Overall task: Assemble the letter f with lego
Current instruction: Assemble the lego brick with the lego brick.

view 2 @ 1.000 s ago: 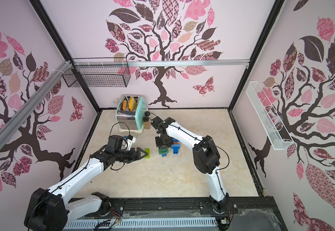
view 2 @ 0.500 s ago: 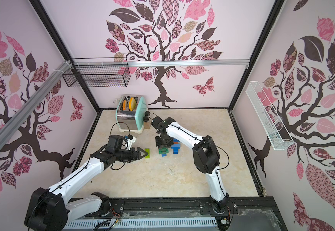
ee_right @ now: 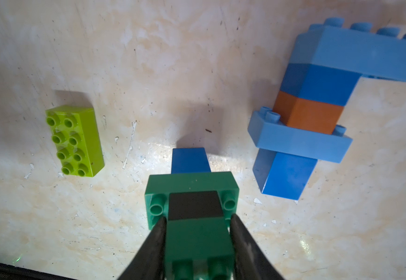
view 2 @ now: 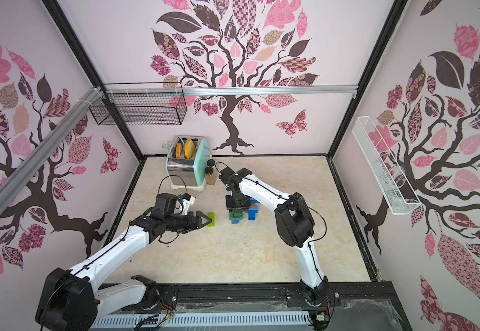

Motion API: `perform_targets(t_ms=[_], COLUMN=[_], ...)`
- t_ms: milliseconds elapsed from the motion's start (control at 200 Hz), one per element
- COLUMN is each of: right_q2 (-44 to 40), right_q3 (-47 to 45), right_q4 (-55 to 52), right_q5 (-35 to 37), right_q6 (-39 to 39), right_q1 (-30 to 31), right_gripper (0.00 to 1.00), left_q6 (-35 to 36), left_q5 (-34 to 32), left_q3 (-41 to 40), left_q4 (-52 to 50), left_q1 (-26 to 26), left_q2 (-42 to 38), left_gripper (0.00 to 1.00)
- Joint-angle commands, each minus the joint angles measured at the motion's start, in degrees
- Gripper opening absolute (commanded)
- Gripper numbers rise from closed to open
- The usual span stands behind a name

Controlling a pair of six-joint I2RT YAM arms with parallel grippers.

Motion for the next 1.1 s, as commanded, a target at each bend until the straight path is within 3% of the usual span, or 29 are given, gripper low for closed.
perform_targets(t_ms=[0, 605, 870, 1095], right_q2=[-0.69, -4.47, -6.47, -12.15], right_q3=[0.63, 5.76, 10.88, 4.07], right_q4=[0.12, -0.23, -2.41, -1.02], right_q5=[0.28, -2.81, -2.24, -2.92], right_q6=[-0.17, -2.45, -4.00, -4.17], right_q1=[-0.10, -0.12, -0.41, -2.90], right_gripper=[0.44, 0.59, 0.70, 0.75], left_q6=[1.11, 0.27, 1.10, 1.74], left_q5=[-0.34, -3.75, -8.15, -0.62], left_q3=[1.50, 1.52, 10.15, 19.15], left_q4=[0.06, -0.16, -3.45, -0.83], left_q1=[-0.06, 1.09, 2.15, 5.00], left_q2=[0.43, 2.81, 14.66, 26.99], left_gripper=[0.84, 0.84, 0.86, 0.87])
